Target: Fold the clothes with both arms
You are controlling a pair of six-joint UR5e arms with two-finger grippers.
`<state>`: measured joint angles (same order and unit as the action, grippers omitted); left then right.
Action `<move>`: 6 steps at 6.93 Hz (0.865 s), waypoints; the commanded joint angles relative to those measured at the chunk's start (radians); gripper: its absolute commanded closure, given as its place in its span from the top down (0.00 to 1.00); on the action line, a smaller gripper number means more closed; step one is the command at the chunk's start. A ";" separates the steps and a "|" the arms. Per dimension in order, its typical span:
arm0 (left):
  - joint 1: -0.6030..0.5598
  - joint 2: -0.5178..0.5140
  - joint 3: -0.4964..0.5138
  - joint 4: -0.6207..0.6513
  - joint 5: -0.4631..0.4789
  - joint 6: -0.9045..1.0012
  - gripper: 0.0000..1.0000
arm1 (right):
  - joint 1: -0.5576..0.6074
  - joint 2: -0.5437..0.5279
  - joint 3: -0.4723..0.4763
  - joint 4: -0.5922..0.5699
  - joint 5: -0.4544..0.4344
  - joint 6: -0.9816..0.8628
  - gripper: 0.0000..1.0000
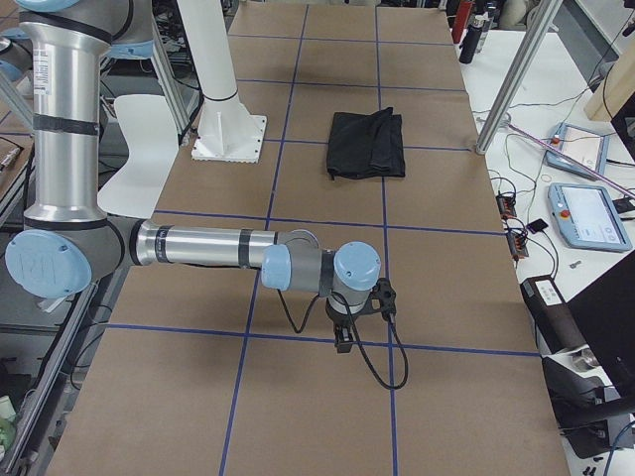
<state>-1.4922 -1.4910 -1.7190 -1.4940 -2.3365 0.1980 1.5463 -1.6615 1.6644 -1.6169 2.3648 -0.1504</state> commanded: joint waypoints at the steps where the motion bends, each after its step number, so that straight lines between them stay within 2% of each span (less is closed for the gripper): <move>1: -0.002 -0.003 -0.001 0.000 0.002 -0.002 0.99 | 0.002 -0.004 0.081 0.009 0.002 0.171 1.00; 5: -0.014 -0.003 -0.001 0.000 -0.001 -0.012 0.99 | 0.002 -0.004 0.081 0.008 0.030 0.182 1.00; 6: -0.016 -0.005 -0.001 0.000 -0.003 -0.069 0.99 | 0.002 -0.009 0.080 0.006 0.028 0.183 1.00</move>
<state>-1.5045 -1.4945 -1.7196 -1.4941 -2.3371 0.1751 1.5478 -1.6658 1.7466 -1.6094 2.3936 0.0277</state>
